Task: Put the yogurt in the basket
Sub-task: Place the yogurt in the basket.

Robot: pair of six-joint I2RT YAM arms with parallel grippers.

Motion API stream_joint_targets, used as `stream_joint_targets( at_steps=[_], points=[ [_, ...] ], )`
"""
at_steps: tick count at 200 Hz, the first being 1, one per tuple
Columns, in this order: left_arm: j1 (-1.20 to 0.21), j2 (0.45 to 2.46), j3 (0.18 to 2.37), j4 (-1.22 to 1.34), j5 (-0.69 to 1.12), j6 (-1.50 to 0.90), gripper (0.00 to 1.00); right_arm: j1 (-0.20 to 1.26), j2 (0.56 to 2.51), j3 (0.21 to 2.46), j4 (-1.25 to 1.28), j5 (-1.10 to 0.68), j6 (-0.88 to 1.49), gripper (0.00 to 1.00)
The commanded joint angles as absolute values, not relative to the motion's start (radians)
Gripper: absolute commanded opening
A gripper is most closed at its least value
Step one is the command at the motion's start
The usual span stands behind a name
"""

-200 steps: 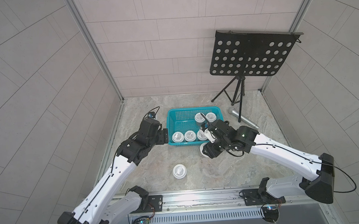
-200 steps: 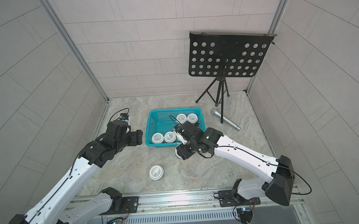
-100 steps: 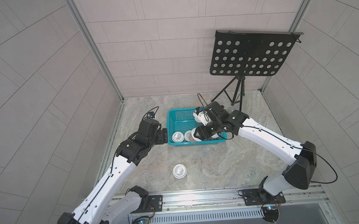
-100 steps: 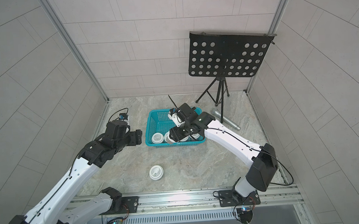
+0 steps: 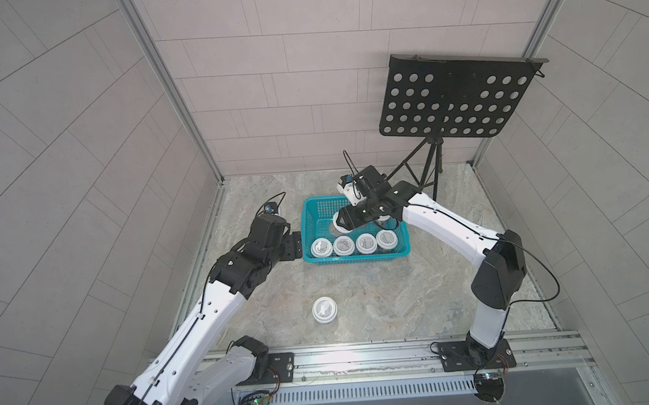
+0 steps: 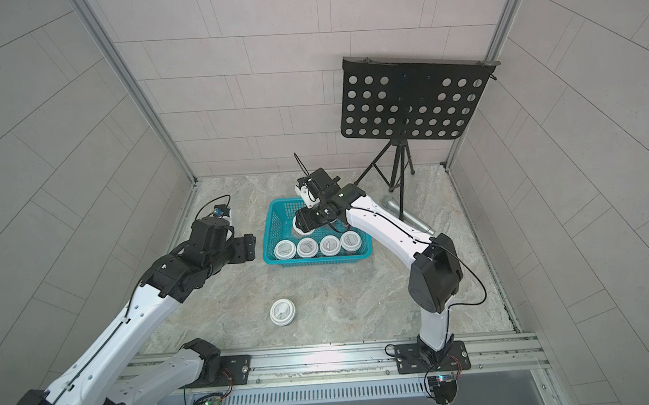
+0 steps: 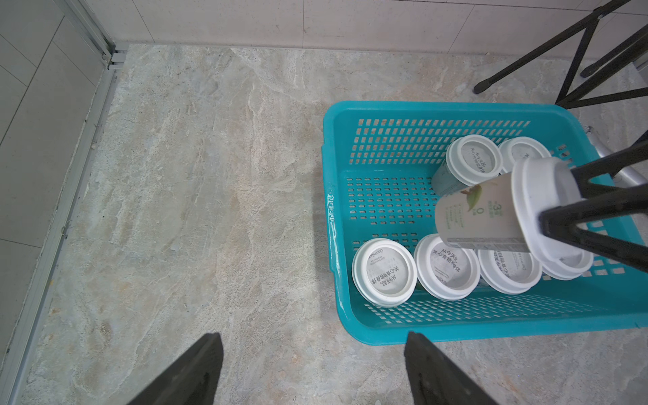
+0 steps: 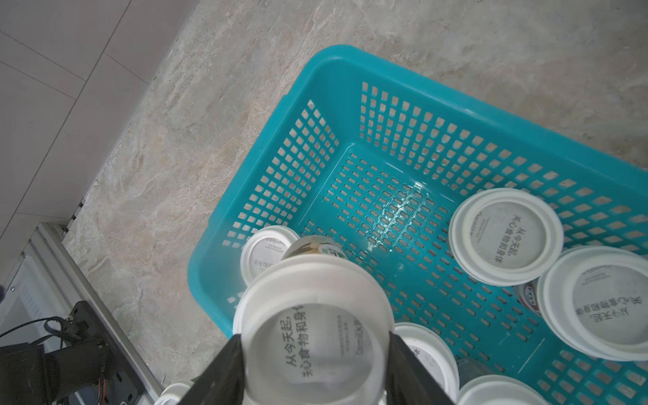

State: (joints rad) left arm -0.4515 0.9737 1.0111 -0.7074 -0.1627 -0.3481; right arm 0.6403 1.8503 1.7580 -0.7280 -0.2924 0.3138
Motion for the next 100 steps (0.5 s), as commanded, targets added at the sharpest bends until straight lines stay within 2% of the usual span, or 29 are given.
stream_joint_targets(
  at_steps=[1,100],
  points=[
    [-0.442,0.959,1.003,-0.708,-0.165,-0.354,0.88,0.633,1.911,1.826,-0.752,-0.22,0.303,0.61],
    [-0.426,0.964,1.002,-0.703,-0.144,-0.356,0.88,0.632,2.121,2.028,-0.817,-0.072,0.253,0.61]
  ],
)
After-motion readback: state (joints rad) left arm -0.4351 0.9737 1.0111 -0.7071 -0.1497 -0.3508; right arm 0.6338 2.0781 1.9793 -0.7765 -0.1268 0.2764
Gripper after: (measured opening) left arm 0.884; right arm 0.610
